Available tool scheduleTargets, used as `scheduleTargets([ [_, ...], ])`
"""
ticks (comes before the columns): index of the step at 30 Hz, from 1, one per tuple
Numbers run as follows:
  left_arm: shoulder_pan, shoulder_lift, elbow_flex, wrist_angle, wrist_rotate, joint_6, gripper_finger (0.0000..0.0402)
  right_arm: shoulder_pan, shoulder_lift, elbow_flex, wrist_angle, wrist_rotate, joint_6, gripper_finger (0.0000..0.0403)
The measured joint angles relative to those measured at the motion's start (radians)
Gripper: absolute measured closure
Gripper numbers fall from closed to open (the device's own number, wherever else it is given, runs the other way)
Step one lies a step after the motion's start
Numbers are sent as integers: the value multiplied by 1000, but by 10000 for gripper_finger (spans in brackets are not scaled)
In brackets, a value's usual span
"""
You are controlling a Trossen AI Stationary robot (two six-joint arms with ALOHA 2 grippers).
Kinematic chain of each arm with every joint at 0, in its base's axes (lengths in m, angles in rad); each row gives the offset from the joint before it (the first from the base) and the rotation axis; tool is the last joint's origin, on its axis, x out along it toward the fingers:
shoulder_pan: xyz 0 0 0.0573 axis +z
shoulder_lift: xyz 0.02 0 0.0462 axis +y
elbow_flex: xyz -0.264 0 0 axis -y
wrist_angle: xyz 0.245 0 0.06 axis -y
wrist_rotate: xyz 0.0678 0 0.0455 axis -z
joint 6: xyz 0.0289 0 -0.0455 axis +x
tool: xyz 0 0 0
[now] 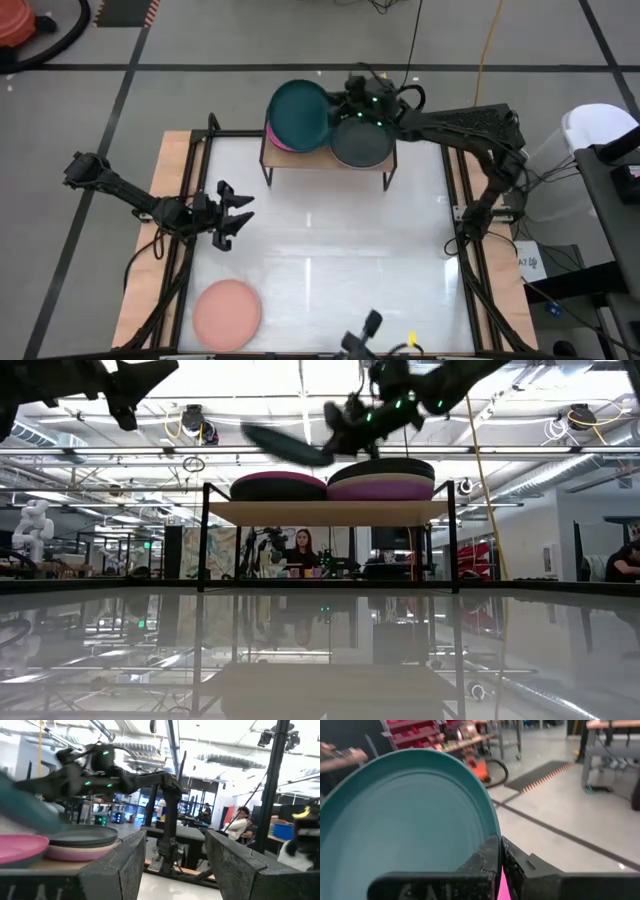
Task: Place and stack plates onto a shelf
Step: Stack the dark green plate on top of the pink plate on the shelf
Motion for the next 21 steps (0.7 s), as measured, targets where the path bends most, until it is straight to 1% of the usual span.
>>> scheduleTargets([
  [7, 0, 0, 0, -70, 10, -77, 193, -35, 107, 3, 3, -4, -1, 403],
  [12, -1, 0, 1, -88, 11, -100, 193, -36, 123, 3, 6, -23, -2, 400],
  [17, -1, 0, 1, -89, 11, -101, 193, -35, 118, 3, 12, -25, -38, 381],
  [21, -1, 0, 1, -92, 11, -102, 193, -32, 110, 3, 6, -26, -84, 353],
])
